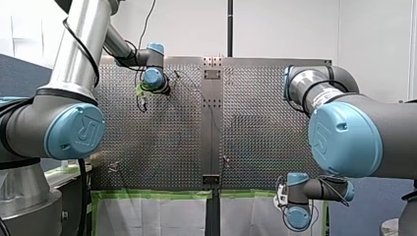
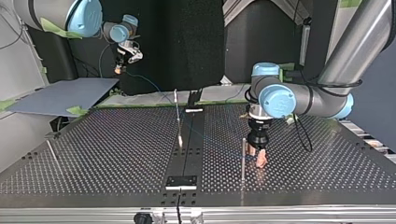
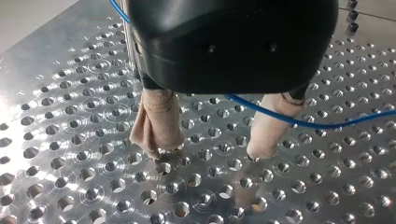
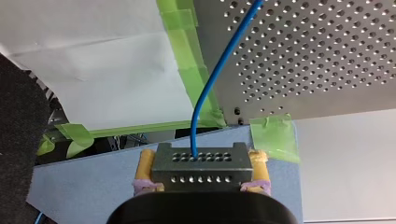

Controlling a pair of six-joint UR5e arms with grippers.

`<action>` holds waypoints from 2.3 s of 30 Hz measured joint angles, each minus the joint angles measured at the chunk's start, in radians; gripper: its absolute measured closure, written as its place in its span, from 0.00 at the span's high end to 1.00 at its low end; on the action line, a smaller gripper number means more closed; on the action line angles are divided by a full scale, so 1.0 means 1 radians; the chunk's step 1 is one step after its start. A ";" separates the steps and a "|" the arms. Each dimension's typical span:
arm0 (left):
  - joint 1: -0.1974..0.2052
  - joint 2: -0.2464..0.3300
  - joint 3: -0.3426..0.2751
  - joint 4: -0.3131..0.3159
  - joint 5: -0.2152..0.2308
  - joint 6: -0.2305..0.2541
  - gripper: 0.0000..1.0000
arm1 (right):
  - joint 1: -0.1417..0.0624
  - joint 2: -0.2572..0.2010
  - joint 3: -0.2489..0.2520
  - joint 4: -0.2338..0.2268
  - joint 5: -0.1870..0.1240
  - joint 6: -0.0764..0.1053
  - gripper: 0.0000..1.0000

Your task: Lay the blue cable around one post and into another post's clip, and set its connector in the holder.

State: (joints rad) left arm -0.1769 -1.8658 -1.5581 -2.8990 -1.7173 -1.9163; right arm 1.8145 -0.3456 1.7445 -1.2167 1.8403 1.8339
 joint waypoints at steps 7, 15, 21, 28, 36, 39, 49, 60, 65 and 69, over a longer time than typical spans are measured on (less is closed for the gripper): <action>0.000 0.000 0.000 -0.001 0.000 0.000 1.00 | -0.001 0.065 -0.027 -0.065 0.000 -0.002 0.00; 0.003 0.000 0.000 0.000 0.000 0.000 1.00 | -0.003 0.135 -0.041 -0.135 -0.001 -0.005 0.00; 0.003 0.000 0.000 0.000 0.000 0.000 1.00 | -0.006 0.189 -0.044 -0.189 0.003 -0.012 0.00; 0.003 0.000 0.000 0.000 0.000 0.000 1.00 | -0.013 0.257 -0.036 -0.223 0.002 -0.013 0.00; 0.002 0.000 0.000 -0.001 0.000 0.000 1.00 | -0.018 0.327 0.024 -0.257 -0.009 -0.013 0.00; 0.003 0.000 0.000 -0.001 0.001 0.000 1.00 | -0.013 0.334 0.049 -0.246 -0.014 -0.013 0.00; 0.005 0.000 0.000 -0.001 0.000 0.000 1.00 | 0.022 0.259 0.098 -0.163 -0.017 -0.014 0.00; 0.008 0.000 0.000 0.000 0.001 -0.002 1.00 | 0.033 0.154 0.085 -0.058 -0.033 -0.003 0.00; 0.008 0.000 0.000 0.000 0.003 -0.004 1.00 | 0.026 0.107 0.082 -0.011 -0.071 -0.005 0.00; 0.008 0.000 0.000 0.000 0.003 -0.006 1.00 | 0.032 0.071 0.082 0.025 -0.106 -0.013 0.00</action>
State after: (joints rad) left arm -0.1691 -1.8659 -1.5581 -2.8994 -1.7143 -1.9224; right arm 1.8464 -0.2743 1.8265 -1.1921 1.7345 1.8213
